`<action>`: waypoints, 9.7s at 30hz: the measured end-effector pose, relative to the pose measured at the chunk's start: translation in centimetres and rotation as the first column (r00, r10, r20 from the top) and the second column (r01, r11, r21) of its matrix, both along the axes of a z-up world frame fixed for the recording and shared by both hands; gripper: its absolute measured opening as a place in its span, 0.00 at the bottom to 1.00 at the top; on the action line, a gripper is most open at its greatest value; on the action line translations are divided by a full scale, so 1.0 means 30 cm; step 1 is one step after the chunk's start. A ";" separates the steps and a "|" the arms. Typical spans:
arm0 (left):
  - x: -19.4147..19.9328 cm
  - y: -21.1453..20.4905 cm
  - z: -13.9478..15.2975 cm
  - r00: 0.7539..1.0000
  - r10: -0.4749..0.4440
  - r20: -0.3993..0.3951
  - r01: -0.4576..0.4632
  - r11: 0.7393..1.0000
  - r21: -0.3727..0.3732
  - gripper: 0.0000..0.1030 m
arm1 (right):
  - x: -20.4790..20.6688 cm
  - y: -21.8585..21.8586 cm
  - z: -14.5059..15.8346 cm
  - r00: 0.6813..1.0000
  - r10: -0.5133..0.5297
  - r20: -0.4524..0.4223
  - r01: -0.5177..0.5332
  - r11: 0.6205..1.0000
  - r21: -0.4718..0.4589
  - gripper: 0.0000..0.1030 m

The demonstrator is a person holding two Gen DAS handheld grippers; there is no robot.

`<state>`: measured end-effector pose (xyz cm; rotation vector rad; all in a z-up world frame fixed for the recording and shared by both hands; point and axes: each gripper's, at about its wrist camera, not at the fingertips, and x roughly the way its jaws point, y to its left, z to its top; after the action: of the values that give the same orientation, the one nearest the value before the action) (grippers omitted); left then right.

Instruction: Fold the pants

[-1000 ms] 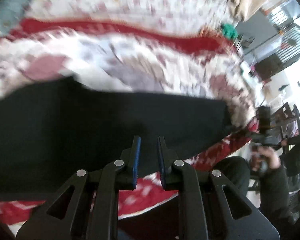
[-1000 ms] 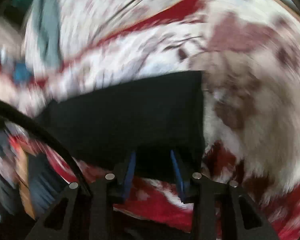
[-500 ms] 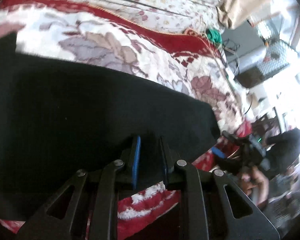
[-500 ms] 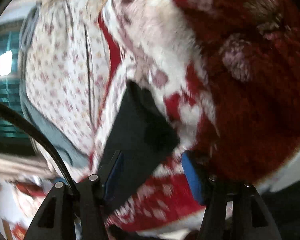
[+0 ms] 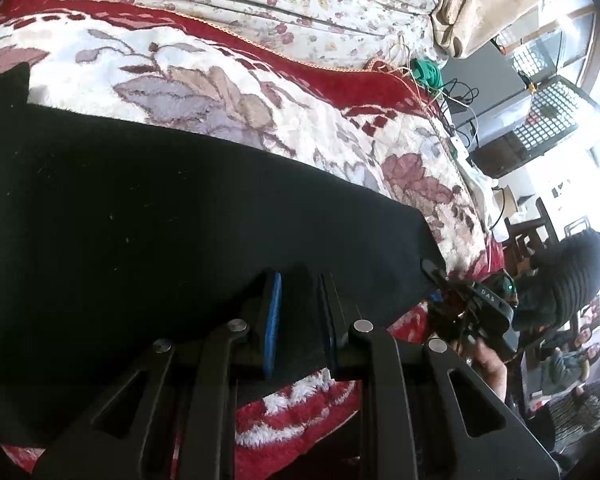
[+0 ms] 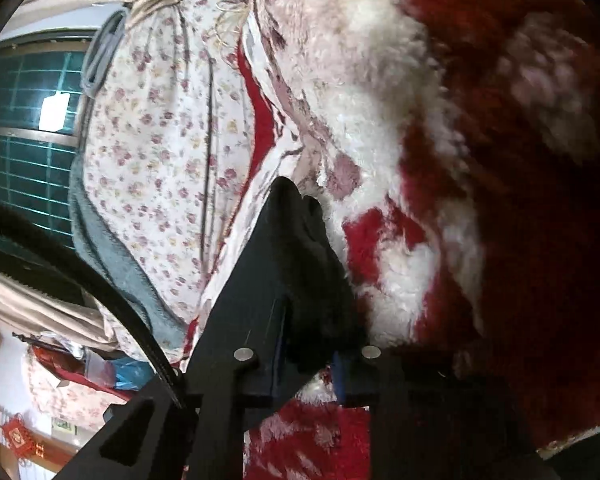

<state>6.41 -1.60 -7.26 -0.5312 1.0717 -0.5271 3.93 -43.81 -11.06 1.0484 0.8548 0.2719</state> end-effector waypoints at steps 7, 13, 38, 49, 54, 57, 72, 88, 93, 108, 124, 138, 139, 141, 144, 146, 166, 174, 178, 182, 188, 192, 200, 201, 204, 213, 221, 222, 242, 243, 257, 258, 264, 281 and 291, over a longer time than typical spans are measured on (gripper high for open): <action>-0.006 -0.039 0.015 0.998 -0.044 0.047 0.040 0.996 0.081 0.17 | -0.019 0.026 0.008 0.995 -0.059 0.085 0.064 0.997 -0.049 0.15; 0.089 -0.209 0.142 0.989 -0.145 -0.003 0.144 0.983 0.115 0.39 | -0.039 0.138 0.131 0.982 0.025 0.188 0.053 0.914 -0.402 0.09; 0.328 -0.668 0.282 0.930 -0.306 -0.205 0.369 0.790 0.489 0.52 | -0.193 0.718 0.251 0.817 0.500 0.288 0.183 0.249 -0.951 0.09; 0.322 -0.474 0.311 0.964 -0.226 -0.142 0.265 0.870 0.415 0.15 | -0.245 0.836 0.261 0.767 0.576 0.281 0.235 0.155 -0.960 0.09; 0.281 -0.264 0.324 0.973 -0.184 -0.137 0.219 0.924 0.313 0.13 | -0.292 0.952 0.284 0.722 0.636 0.272 0.264 0.111 -0.958 0.09; 0.244 -0.116 0.321 0.976 -0.166 -0.140 0.199 0.943 0.266 0.13 | -0.321 1.044 0.295 0.691 0.677 0.254 0.266 0.089 -0.960 0.09; 0.148 0.444 0.180 0.991 -0.030 -0.132 0.058 0.976 0.212 0.13 | -0.399 1.562 0.210 0.544 0.839 0.026 0.223 -0.115 -0.968 0.09; 0.112 0.631 0.250 0.975 0.210 -0.072 -0.198 0.968 0.155 0.19 | -0.500 1.469 0.265 0.422 0.899 0.119 0.178 0.047 -0.983 0.45; -0.067 0.508 0.384 0.983 0.174 0.067 -0.178 0.982 0.059 0.54 | -0.589 1.312 0.283 0.420 0.887 0.194 0.193 0.121 -0.974 0.47; -0.151 0.441 0.072 0.960 0.263 -0.098 -0.270 0.960 -0.072 0.45 | -0.237 1.067 0.314 0.687 0.659 0.306 0.023 0.401 -0.916 0.47; -0.174 0.458 0.060 0.952 0.288 -0.099 -0.298 0.948 -0.114 0.45 | 0.051 1.084 0.298 0.712 0.675 0.194 -0.142 0.409 -0.901 0.51; -0.171 0.477 0.049 0.947 0.298 -0.117 -0.314 0.937 -0.151 0.45 | 0.084 0.753 0.442 0.658 0.706 0.262 -0.313 0.573 -0.757 0.52; -0.169 0.482 0.047 0.946 0.300 -0.121 -0.317 0.935 -0.159 0.45 | 0.086 0.680 0.449 0.682 0.662 0.310 -0.321 0.652 -0.687 0.52; -0.169 0.486 0.047 0.945 0.303 -0.125 -0.321 0.932 -0.167 0.46 | 0.100 0.586 0.441 0.735 0.573 0.362 -0.298 0.753 -0.587 0.52; -0.169 0.478 0.057 0.951 0.291 -0.108 -0.306 0.938 -0.164 0.51 | 0.125 0.515 0.442 0.783 0.479 0.397 -0.258 0.831 -0.493 0.52; -0.176 0.465 0.079 0.959 0.277 -0.063 -0.284 0.947 -0.148 0.56 | 0.135 0.486 0.435 0.804 0.429 0.413 -0.243 0.869 -0.430 0.52; -0.706 1.122 0.151 0.610 0.790 0.056 -0.755 0.602 -0.259 0.57 | 0.132 0.609 0.426 0.748 0.561 0.355 -0.337 0.781 -0.526 0.52; -0.581 1.198 -0.015 0.620 0.758 -0.202 -0.760 0.515 -0.397 0.65 | 0.137 0.610 0.423 0.749 0.563 0.350 -0.345 0.782 -0.519 0.53; -0.562 1.222 -0.018 0.563 0.807 -0.180 -0.797 0.472 -0.376 0.68 | 0.140 0.613 0.420 0.746 0.570 0.343 -0.351 0.775 -0.525 0.52; -0.536 1.215 -0.031 0.559 0.812 -0.166 -0.791 0.463 -0.400 0.68 | 0.142 0.612 0.418 0.749 0.567 0.343 -0.352 0.779 -0.519 0.52; -0.552 1.169 0.026 0.538 0.843 -0.010 -0.814 0.517 -0.263 0.15 | 0.141 0.617 0.415 0.750 0.570 0.336 -0.355 0.774 -0.524 0.52; -0.542 1.109 0.096 0.543 0.832 0.109 -0.814 0.554 -0.172 0.13 | 0.142 0.616 0.415 0.750 0.569 0.337 -0.354 0.775 -0.523 0.53; -0.454 0.767 0.416 0.645 0.593 0.482 -0.680 0.733 0.008 0.13 | 0.141 0.615 0.414 0.751 0.567 0.338 -0.355 0.778 -0.518 0.53; -0.444 0.724 0.431 0.659 0.567 0.494 -0.655 0.755 0.007 0.13 | 0.139 0.614 0.413 0.751 0.566 0.340 -0.354 0.780 -0.516 0.53; -0.397 0.594 0.445 0.709 0.508 0.489 -0.574 0.819 -0.019 0.13 | 0.138 0.611 0.413 0.753 0.560 0.345 -0.354 0.787 -0.504 0.53; -0.293 0.322 0.344 0.806 0.422 0.416 -0.446 0.894 -0.044 0.12 | 0.162 0.626 0.395 0.730 0.593 0.340 -0.472 0.797 -0.378 0.53; -0.325 0.295 0.319 0.804 0.398 0.442 -0.433 0.901 -0.025 0.12 | 0.226 0.814 0.278 0.770 0.526 0.360 -0.607 0.777 0.165 0.70; -0.328 0.295 0.319 0.802 0.394 0.449 -0.429 0.903 -0.026 0.12 | 0.231 0.830 0.271 0.784 0.513 0.348 -0.596 0.779 0.195 0.75; -0.254 -0.057 0.211 0.866 0.157 0.474 -0.299 0.924 0.239 0.13 | 0.348 0.845 0.218 0.646 0.758 0.091 -0.754 0.652 -0.079 0.16; -0.242 -0.064 0.202 0.872 0.160 0.462 -0.295 0.926 0.236 0.13 | 0.359 0.838 0.208 0.646 0.759 0.079 -0.755 0.651 -0.084 0.16; -0.349 0.037 0.207 0.956 0.147 0.253 -0.148 0.989 -0.013 0.32 | 0.394 0.770 0.162 0.686 0.726 0.051 -0.717 0.686 -0.123 0.20; -0.357 0.075 0.227 0.953 0.177 0.245 -0.173 0.984 -0.037 0.32 | 0.384 0.748 0.190 0.713 0.697 0.071 -0.679 0.713 -0.177 0.24; -0.407 0.408 0.374 0.853 0.443 0.275 -0.422 0.896 -0.135 0.33 | 0.261 0.646 0.356 0.801 0.546 0.245 -0.433 0.811 -0.393 0.30; -0.222 0.396 0.085 0.912 0.407 -0.051 -0.410 0.905 -0.116 0.27 | 0.097 0.956 0.230 0.512 0.859 0.009 -0.716 0.432 -0.549 0.29; -0.104 0.443 0.353 0.899 0.380 0.220 -0.392 0.920 0.011 0.51 | 0.089 0.935 0.388 0.589 0.790 0.170 -0.507 0.524 -0.684 0.31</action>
<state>3.30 11.71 3.33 -0.6065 0.7459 -0.1965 6.59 -15.75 0.58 -0.0121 0.7866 0.8475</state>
